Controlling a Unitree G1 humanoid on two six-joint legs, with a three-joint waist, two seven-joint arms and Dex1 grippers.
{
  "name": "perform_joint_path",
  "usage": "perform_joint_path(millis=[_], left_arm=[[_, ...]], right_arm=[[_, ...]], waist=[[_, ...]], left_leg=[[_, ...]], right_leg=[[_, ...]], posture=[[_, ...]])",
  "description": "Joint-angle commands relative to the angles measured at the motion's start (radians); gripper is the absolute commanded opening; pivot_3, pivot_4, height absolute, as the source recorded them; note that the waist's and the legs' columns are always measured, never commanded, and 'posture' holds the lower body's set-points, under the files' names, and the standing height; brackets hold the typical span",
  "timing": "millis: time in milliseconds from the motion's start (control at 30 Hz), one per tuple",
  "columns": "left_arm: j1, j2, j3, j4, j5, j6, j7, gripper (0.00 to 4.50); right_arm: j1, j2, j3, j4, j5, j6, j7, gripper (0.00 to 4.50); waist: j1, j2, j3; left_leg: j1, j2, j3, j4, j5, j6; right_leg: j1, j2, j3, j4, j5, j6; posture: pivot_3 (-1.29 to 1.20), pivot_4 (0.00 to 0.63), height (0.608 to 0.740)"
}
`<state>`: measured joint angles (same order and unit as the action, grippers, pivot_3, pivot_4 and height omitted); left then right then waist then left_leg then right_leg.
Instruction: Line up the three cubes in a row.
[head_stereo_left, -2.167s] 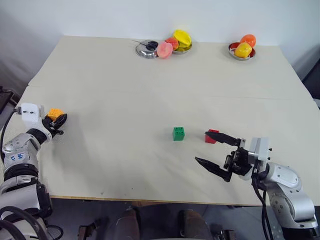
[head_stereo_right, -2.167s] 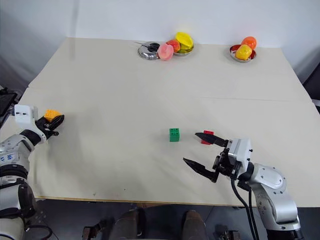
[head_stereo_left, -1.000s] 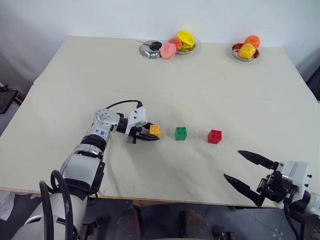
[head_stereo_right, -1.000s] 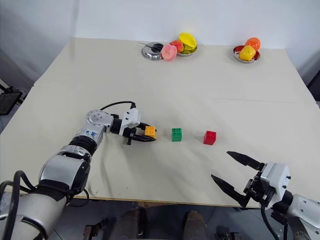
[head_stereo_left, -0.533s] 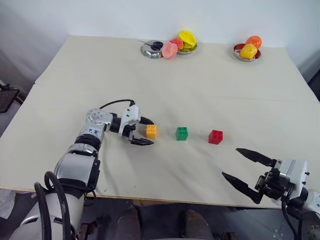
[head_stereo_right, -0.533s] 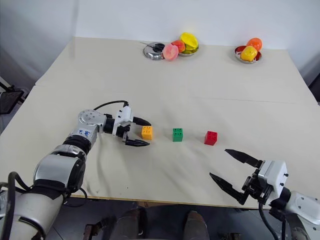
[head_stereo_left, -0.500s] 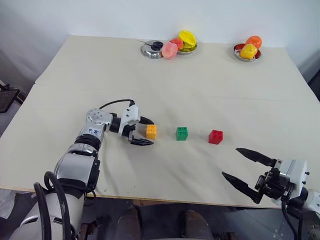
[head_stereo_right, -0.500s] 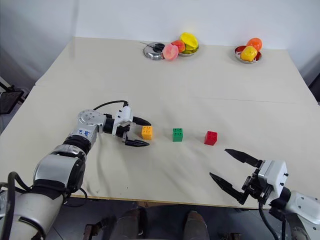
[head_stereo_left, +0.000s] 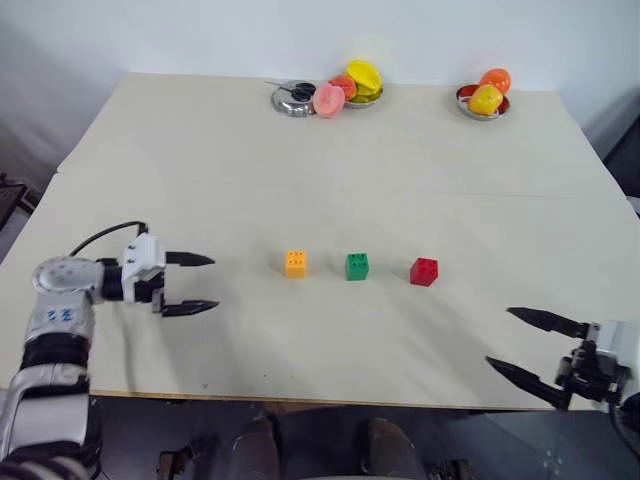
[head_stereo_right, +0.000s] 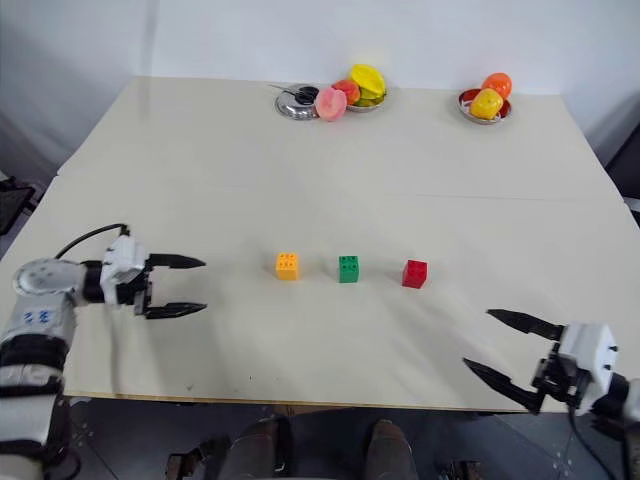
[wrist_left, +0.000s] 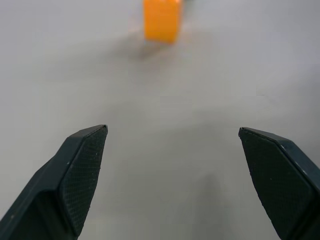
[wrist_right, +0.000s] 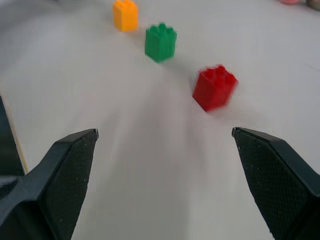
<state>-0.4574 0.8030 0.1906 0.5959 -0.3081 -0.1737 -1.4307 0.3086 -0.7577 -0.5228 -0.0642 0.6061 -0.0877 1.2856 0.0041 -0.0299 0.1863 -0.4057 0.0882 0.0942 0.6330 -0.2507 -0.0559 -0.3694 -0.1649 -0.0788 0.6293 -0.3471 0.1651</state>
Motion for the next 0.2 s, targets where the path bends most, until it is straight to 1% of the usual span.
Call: perform_joint_path(millis=[33,100,200], left_arm=[[0.076,0.018,0.081,-0.193,-0.076,0.109,0.099,4.47],[0.166,0.026,0.112,-0.276,-0.092,0.138,0.119,4.47],[0.255,0.026,0.137,-0.366,-0.109,0.160,0.145,4.47]], right_arm=[[-0.082,-0.015,-0.013,0.102,0.015,-0.027,0.039,4.50],[-0.129,-0.026,0.013,0.151,-0.002,-0.042,0.071,4.50],[-0.155,-0.030,0.026,0.184,-0.012,-0.053,0.104,4.50]], waist=[[0.006,0.001,0.000],[0.003,0.002,0.000],[-0.002,0.003,0.000]], left_leg=[[0.001,0.000,0.000,0.001,0.000,0.000],[0.001,0.000,0.000,0.002,0.000,0.000],[0.002,0.000,0.000,0.000,0.000,0.000]], right_leg=[[0.000,0.000,0.000,0.000,0.000,0.000],[0.001,0.000,0.000,0.001,0.000,0.000],[0.001,0.000,0.001,0.001,0.000,0.000]], posture=[[0.00,0.150,0.740],[0.00,0.150,0.740],[0.00,0.150,0.740]])
